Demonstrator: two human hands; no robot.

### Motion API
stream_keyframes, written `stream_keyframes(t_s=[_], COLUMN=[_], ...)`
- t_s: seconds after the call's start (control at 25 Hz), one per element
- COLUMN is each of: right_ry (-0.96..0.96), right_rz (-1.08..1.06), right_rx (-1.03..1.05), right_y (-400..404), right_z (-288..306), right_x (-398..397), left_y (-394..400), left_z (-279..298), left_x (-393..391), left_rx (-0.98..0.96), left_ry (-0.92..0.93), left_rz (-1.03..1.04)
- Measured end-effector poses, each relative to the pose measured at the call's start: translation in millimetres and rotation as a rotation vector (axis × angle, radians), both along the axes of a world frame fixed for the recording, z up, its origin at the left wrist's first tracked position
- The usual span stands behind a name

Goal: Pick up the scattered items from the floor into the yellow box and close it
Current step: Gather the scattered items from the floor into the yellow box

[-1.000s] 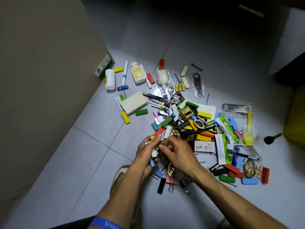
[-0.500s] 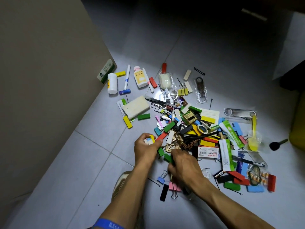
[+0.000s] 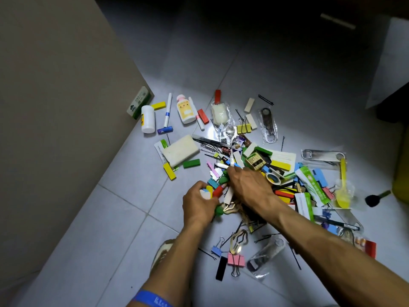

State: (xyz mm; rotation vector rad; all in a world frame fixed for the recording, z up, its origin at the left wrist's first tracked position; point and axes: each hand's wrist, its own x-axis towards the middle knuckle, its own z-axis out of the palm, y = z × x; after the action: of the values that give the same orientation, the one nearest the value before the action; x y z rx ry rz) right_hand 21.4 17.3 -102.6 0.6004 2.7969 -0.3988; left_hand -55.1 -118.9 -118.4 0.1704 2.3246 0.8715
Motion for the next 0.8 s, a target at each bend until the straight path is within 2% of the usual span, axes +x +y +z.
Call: stream_keyframes(t_s=[0.08, 0.12, 0.24, 0.32, 0.4, 0.52, 0.68, 0.8], right_ry=[0.095, 0.151, 0.450, 0.667, 0.854, 1.070, 1.352, 1.594], right_rz=[-0.195, -0.328, -0.785, -0.930, -0.990, -1.092, -1.243, -1.388], right_rx=[-0.145, -0.296, -1.043, -1.365, -1.410, -1.297, -1.156, -1.220], right_y=[-1.9, -2.6, -3.4, 1.4, 15.5, 45.5, 89.6, 132.3], right_z=[0.1, 2.5, 28.6, 57.5, 89.1, 135.0, 181.5, 204.3], right_x=[13.2, 21.5, 45.7, 62.4, 84.9, 130.6, 216.1, 271.0], left_y=[-7.3, -7.6, 13.0, 44.5, 80.1, 131.6, 211.5, 276.0], left_z=[7.6, 14.7, 48.1, 80.0, 114.3, 158.4, 208.4, 230.2], left_x=[-3.7, -3.8, 7.2, 23.1, 44.4, 90.0, 187.3, 256.3], left_rx=[0.114, 0.185, 0.434, 0.582, 0.713, 0.773, 0.755, 0.656], left_ry=[-0.161, -0.236, -0.448, -0.569, -0.672, -0.718, -0.734, -0.718], left_rz=[0.207, 0.286, 0.314, 0.233, 0.168, 0.037, -0.126, -0.205])
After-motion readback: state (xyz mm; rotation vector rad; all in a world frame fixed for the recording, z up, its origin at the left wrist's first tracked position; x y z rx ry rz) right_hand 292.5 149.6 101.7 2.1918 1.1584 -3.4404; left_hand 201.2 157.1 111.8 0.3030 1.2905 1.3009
